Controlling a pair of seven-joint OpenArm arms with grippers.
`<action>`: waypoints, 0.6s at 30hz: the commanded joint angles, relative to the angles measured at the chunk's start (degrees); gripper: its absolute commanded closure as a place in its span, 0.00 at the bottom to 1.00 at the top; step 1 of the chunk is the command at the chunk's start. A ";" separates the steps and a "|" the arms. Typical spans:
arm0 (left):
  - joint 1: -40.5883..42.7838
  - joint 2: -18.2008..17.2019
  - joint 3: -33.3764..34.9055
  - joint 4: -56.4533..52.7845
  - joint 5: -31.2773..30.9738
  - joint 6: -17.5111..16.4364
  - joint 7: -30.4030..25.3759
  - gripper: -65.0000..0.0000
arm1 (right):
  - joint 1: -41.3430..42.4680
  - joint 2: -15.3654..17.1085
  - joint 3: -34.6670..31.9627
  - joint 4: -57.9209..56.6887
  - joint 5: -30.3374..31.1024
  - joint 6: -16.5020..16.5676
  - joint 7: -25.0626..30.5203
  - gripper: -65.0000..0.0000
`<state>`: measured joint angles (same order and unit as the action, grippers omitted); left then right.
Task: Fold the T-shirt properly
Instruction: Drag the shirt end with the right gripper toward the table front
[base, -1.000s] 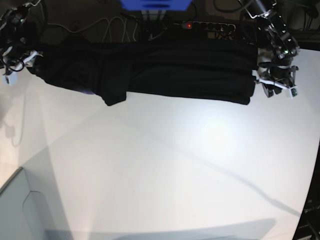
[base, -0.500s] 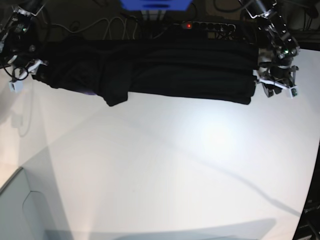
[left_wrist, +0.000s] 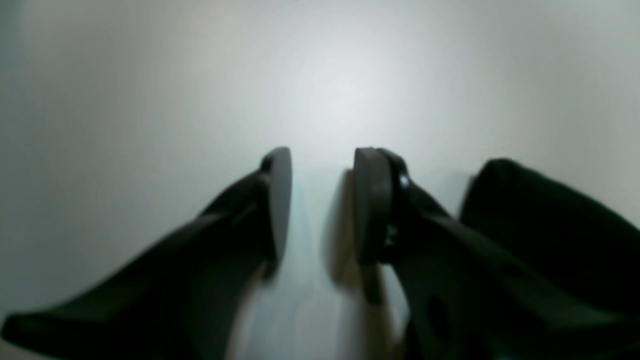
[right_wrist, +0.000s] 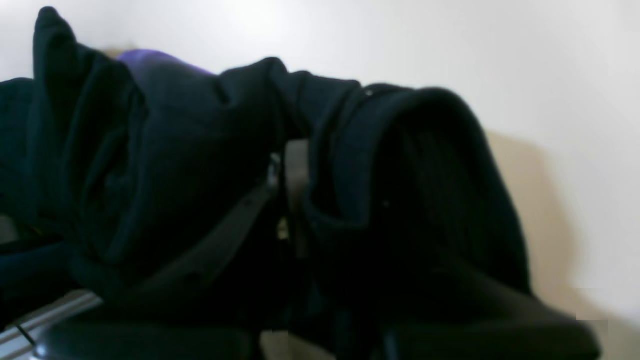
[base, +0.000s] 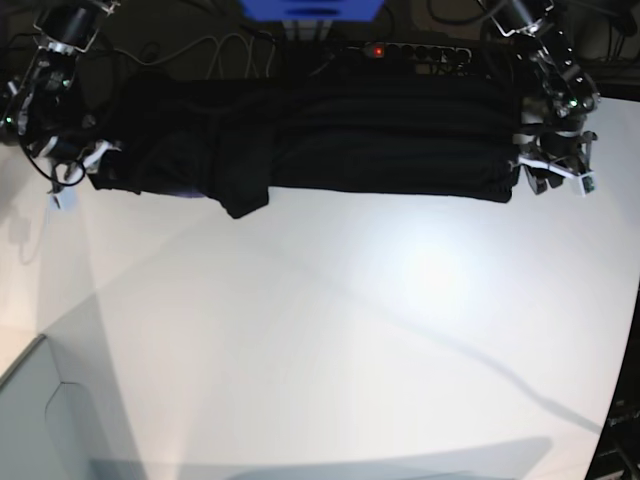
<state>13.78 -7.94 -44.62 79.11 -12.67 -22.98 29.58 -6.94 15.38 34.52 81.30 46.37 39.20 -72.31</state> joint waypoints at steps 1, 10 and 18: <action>0.94 -0.10 -0.08 -0.21 1.81 0.35 4.66 0.68 | 1.09 0.76 0.07 0.42 -0.79 0.80 0.18 0.95; 1.03 0.16 -0.08 -0.12 1.46 0.35 4.75 0.68 | 9.27 0.84 0.07 -3.27 -3.51 0.80 0.09 0.94; 2.61 0.43 -0.08 2.78 1.19 0.26 4.75 0.68 | 14.10 0.76 -0.02 -7.06 -3.51 0.80 1.85 0.94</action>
<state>15.59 -7.57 -44.66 81.82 -12.45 -22.96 31.24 6.15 15.20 34.33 73.41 41.78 39.22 -71.42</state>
